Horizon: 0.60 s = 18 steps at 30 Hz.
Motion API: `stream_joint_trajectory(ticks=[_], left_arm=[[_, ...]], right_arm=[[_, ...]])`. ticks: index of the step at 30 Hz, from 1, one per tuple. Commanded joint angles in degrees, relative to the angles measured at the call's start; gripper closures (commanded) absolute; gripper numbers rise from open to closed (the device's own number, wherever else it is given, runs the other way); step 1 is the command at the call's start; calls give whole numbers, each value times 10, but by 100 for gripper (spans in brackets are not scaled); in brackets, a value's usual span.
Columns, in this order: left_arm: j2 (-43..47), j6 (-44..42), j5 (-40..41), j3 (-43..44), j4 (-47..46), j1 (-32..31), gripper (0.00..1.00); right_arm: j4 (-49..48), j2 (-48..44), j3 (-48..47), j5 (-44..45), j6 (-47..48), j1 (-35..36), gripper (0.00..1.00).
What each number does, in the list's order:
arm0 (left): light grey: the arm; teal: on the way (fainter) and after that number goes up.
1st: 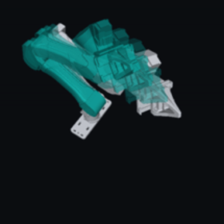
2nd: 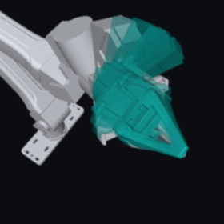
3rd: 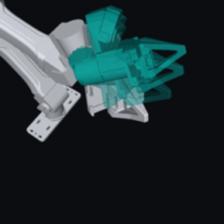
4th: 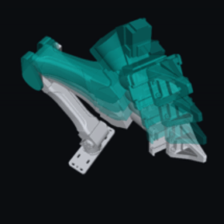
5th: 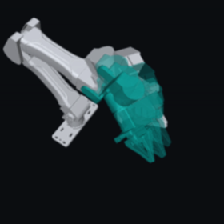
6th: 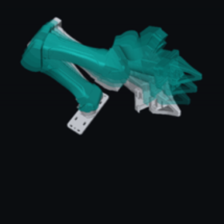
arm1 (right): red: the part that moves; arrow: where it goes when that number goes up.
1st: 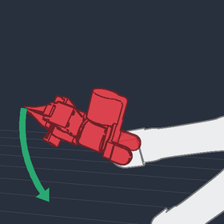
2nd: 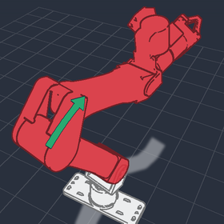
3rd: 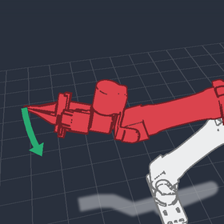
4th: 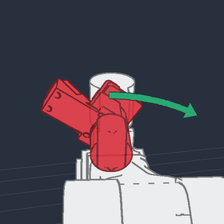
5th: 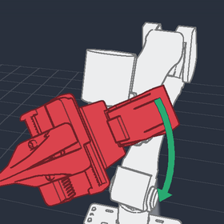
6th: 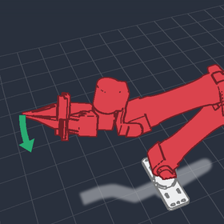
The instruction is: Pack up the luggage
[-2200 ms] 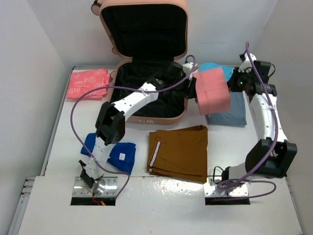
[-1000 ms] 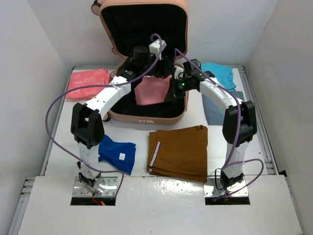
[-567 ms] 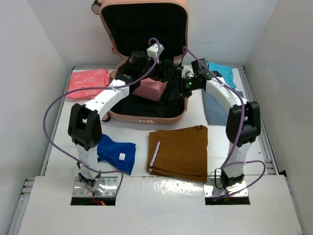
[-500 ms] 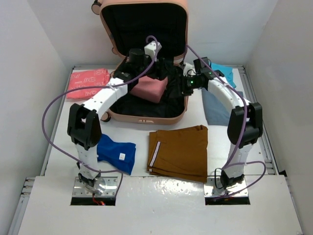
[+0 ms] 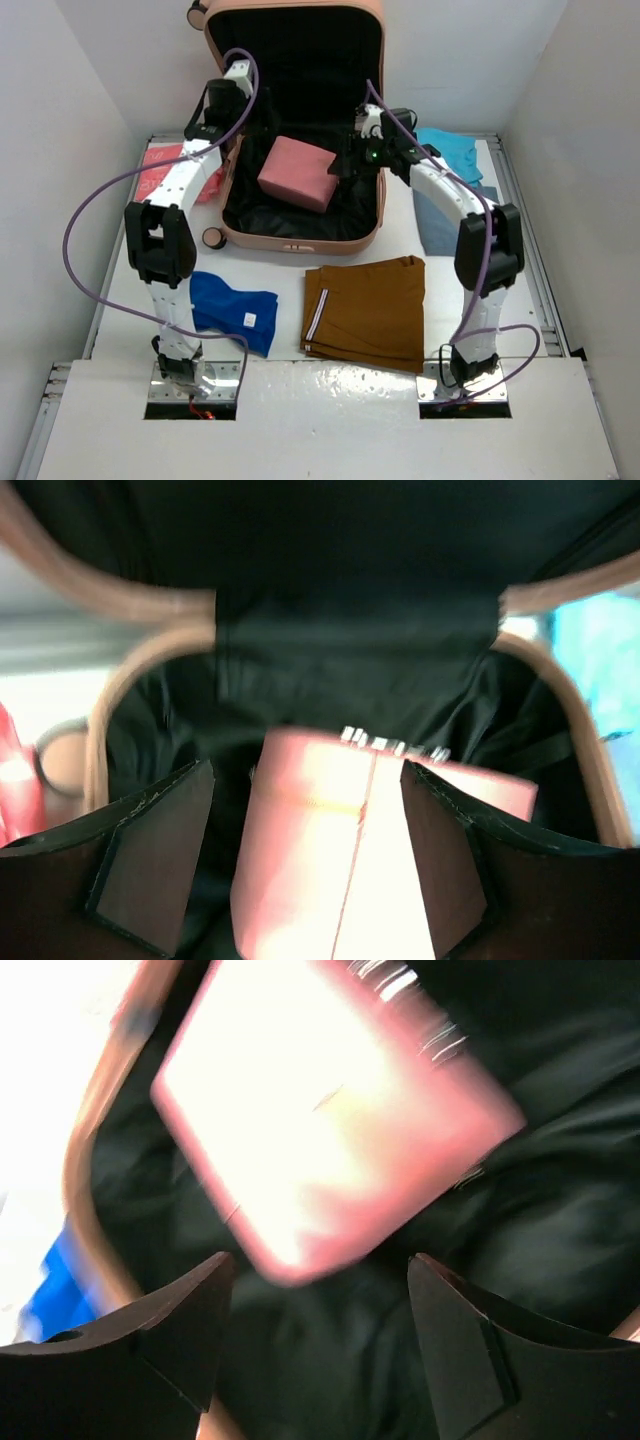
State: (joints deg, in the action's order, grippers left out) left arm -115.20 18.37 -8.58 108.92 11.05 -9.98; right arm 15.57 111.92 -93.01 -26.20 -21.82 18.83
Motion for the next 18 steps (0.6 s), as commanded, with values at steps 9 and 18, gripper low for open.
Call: stream_joint_trajectory(ticks=[9,18], left_arm=[[-6,39,-7,-85,21,23,19],[-22,82,-197,-132,-30,57,19]], right_arm=[[-236,115,-106,202,-93,-34,37],[-158,45,22,-56,-250,-43,15]])
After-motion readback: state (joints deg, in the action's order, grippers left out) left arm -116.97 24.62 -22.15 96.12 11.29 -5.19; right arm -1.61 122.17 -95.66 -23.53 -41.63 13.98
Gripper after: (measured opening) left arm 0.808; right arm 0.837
